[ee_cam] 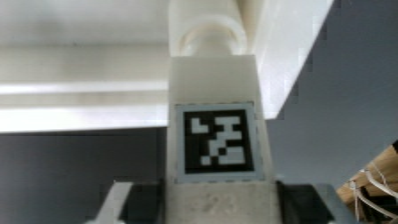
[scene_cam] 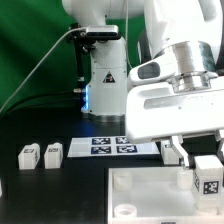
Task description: Assemble one leg
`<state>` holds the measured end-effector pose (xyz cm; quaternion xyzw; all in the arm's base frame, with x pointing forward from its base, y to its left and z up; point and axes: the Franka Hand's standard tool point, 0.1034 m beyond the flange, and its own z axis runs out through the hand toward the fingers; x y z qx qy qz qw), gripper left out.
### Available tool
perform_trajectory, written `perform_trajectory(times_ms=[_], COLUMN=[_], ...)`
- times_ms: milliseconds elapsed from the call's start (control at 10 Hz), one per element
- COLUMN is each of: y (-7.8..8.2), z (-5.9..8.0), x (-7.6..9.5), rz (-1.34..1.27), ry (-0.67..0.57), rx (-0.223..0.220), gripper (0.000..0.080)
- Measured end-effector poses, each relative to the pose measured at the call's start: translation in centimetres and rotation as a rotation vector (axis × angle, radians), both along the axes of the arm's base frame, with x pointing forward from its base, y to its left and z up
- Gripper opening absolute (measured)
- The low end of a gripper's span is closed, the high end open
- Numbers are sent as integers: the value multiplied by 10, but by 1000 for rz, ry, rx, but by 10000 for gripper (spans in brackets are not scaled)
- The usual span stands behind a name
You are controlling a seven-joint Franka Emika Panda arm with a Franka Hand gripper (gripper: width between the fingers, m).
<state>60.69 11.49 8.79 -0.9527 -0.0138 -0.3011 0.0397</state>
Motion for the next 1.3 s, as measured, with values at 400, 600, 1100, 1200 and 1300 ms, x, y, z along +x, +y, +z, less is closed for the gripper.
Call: perform_trajectory(times_ms=[400,600,1100,1200,1300], y=[0,-1,0,0,0], z=[-5,-5,-8,-8,-8], x=[-8,-7,-8,-8,-9], rz=[-22,-22,-21,-21,-21], ry=[3,24,35,36,36], rx=[-1,2,2,2,2], gripper=[294,294,635,647,647])
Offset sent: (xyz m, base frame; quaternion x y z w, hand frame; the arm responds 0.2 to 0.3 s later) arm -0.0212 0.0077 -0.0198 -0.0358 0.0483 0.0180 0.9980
